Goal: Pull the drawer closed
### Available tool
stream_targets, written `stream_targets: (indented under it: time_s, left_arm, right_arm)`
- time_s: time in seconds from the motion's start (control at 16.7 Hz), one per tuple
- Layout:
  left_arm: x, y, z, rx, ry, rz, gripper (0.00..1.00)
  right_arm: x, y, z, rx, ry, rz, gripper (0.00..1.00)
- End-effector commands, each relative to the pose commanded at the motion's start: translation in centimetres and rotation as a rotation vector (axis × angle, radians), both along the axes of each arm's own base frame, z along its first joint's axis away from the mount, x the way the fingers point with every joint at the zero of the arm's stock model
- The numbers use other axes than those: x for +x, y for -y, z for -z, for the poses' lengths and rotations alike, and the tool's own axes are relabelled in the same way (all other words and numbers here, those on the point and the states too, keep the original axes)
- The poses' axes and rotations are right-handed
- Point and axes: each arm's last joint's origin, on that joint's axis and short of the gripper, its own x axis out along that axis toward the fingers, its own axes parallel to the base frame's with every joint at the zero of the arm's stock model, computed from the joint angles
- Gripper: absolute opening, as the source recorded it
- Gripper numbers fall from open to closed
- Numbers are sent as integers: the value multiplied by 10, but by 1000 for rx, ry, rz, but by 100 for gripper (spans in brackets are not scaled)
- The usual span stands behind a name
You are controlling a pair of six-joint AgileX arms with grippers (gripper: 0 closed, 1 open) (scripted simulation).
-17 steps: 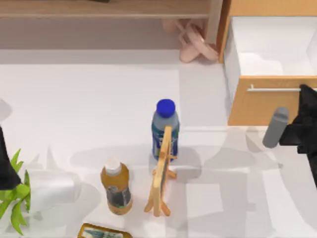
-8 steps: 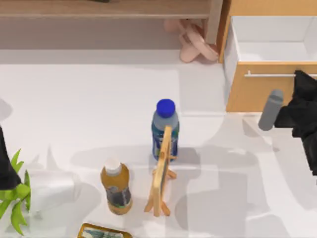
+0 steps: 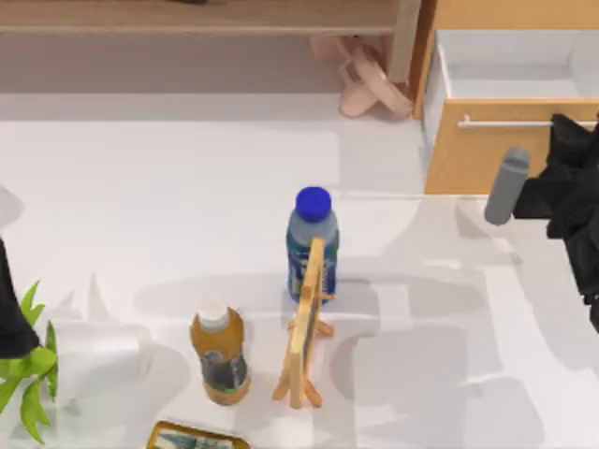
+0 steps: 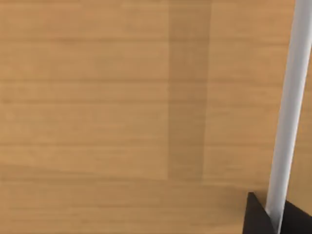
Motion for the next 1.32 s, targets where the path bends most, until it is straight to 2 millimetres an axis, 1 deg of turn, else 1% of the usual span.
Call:
stream_targets:
  time_s: [0.12, 0.48, 0.6, 0.78, 0.9, 1.02, 1.32]
  left_arm:
    - [0, 0, 0, 0, 0, 0, 100]
    - [0, 0, 0, 0, 0, 0, 100]
    - [0, 0, 0, 0, 0, 0, 100]
    - [0, 0, 0, 0, 0, 0, 100]
    - [0, 0, 0, 0, 0, 0, 100]
    - [0, 0, 0, 0, 0, 0, 100]
    - [0, 0, 0, 0, 0, 0, 100]
  right_arm:
    - [9, 1, 1, -1, -3, 5, 0]
    - [57, 0, -1, 0, 7, 0, 0]
    - [62, 1, 0, 0, 1, -1, 0]
    - [61, 0, 0, 2, -1, -1, 0]
    - [65, 0, 0, 2, -1, 2, 0]
    - [76, 1, 1, 1, -3, 5, 0]
    - [115, 0, -1, 1, 4, 0, 0]
